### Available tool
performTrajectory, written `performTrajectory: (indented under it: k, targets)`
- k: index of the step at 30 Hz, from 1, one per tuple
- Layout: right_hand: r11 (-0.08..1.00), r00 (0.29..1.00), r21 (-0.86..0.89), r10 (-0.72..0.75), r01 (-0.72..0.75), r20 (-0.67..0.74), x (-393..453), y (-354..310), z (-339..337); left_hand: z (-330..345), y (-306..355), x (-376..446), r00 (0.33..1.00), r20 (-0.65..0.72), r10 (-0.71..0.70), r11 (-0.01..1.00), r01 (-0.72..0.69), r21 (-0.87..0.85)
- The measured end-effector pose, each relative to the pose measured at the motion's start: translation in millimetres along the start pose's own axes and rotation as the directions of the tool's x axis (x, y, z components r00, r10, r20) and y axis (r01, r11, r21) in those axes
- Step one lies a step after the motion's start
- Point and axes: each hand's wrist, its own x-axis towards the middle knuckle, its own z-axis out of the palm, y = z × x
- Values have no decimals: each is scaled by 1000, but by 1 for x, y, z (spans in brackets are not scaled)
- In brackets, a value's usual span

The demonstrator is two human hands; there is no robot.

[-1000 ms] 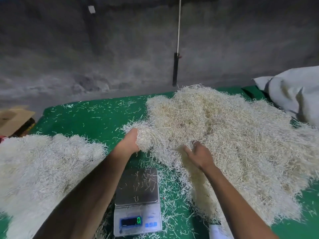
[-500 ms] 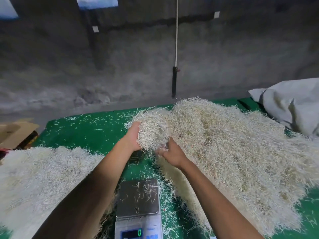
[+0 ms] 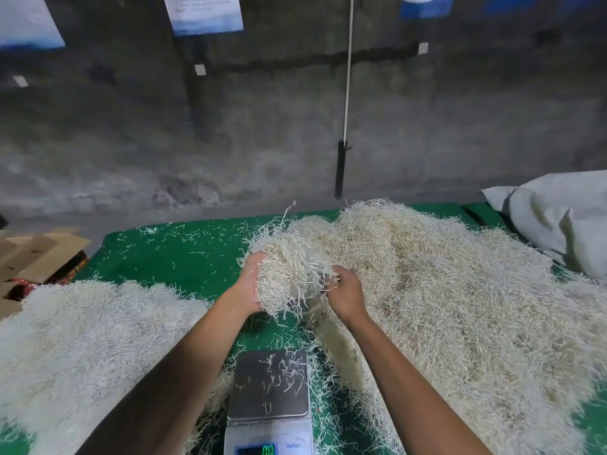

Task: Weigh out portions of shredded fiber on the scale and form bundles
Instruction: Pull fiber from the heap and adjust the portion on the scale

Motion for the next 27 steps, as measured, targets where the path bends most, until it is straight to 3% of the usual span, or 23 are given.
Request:
performTrajectory:
  k: [3,7,15,19,23,25,26,27]
  targets:
    - [885,974,423,224,-196,-18,7,-7,-14,-18,-1,-5,998,-50,-46,984,36,-177]
    - [640,907,682,413,-355,84,5,-14,-18,-36,-13,-5,991,-63,-115,936,87,-340]
    - [317,819,856,541,-408,191,-39,-31,-8,-70,-33,-33,989,-139,-55,870,-20,-492]
    - [137,782,904,564,-406,265,-55,-27,-24,-102,-49,-47,970,-233,-71,881,-48,-471]
    - [-21,789,940,539,-339,296,-70,-26,-22,-103,-67,-55,958,-273,-84,867,-65,-495]
    - [10,789,931,535,-364,303,-78,-21,-20,-97,-70,-60,967,-233,-102,819,-52,-572]
    - [74,788,908,530,-412,314,-81,-18,-21,-96,-70,-60,967,-217,-137,795,-23,-607]
    - [220,797,853,521,-473,307,-82,-15,-21,-94,-69,-62,964,-201,-174,775,8,-632]
